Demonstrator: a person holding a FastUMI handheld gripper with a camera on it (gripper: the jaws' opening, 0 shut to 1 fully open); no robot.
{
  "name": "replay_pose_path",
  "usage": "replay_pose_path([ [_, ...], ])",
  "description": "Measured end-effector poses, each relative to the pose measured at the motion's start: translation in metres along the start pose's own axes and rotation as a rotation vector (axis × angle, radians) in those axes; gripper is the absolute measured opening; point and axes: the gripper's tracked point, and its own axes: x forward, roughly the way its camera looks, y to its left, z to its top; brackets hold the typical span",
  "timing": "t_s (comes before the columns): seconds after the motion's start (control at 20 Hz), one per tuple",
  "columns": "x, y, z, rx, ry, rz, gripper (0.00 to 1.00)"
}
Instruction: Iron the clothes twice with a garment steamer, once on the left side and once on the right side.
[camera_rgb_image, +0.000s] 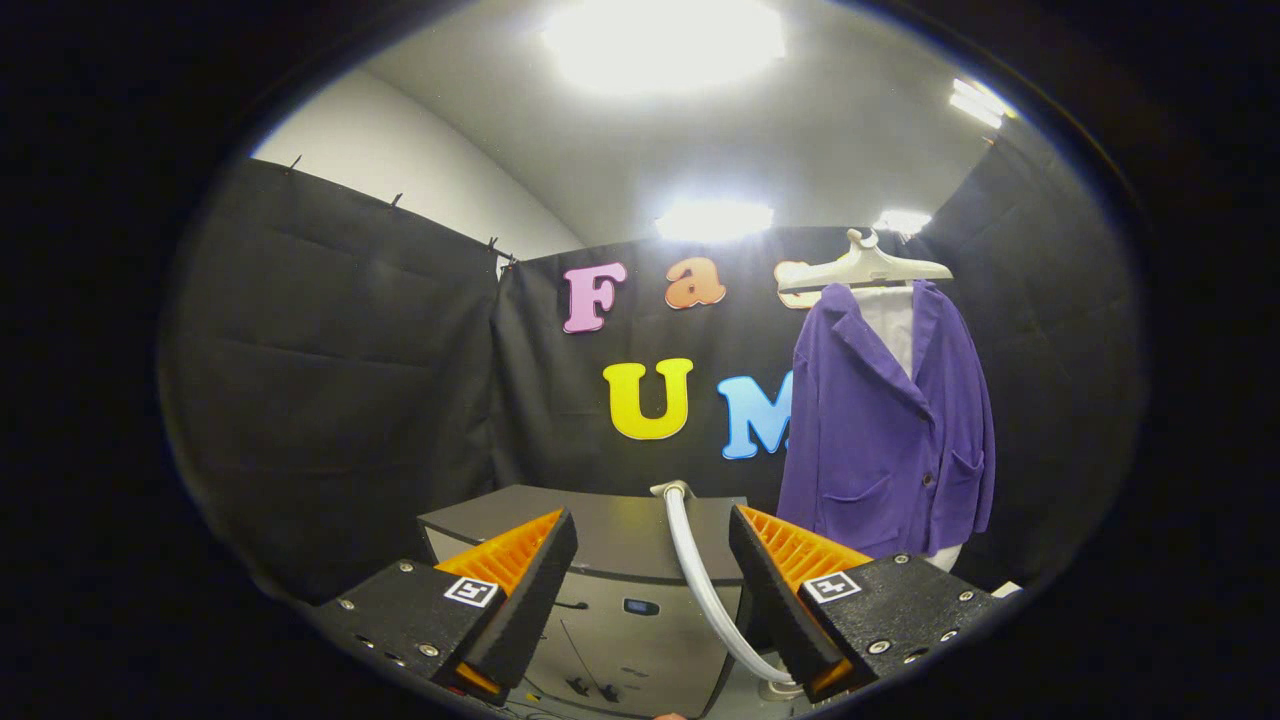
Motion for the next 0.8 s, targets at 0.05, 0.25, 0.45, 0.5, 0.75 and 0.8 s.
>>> replay_pose_path([
  [0.05, 0.009, 0.000, 0.007, 0.004, 0.000, 0.009, 0.94],
  [0.25, 0.049, -0.010, 0.034, 0.056, 0.023, 0.036, 0.94],
  [0.45, 0.091, -0.019, 0.054, 0.111, 0.066, 0.069, 0.94],
  [0.5, 0.100, -0.022, 0.058, 0.109, 0.083, 0.076, 0.94],
  [0.75, 0.154, -0.019, 0.065, 0.122, 0.184, 0.153, 0.94],
  [0.8, 0.167, -0.019, 0.064, 0.129, 0.219, 0.171, 0.94],
])
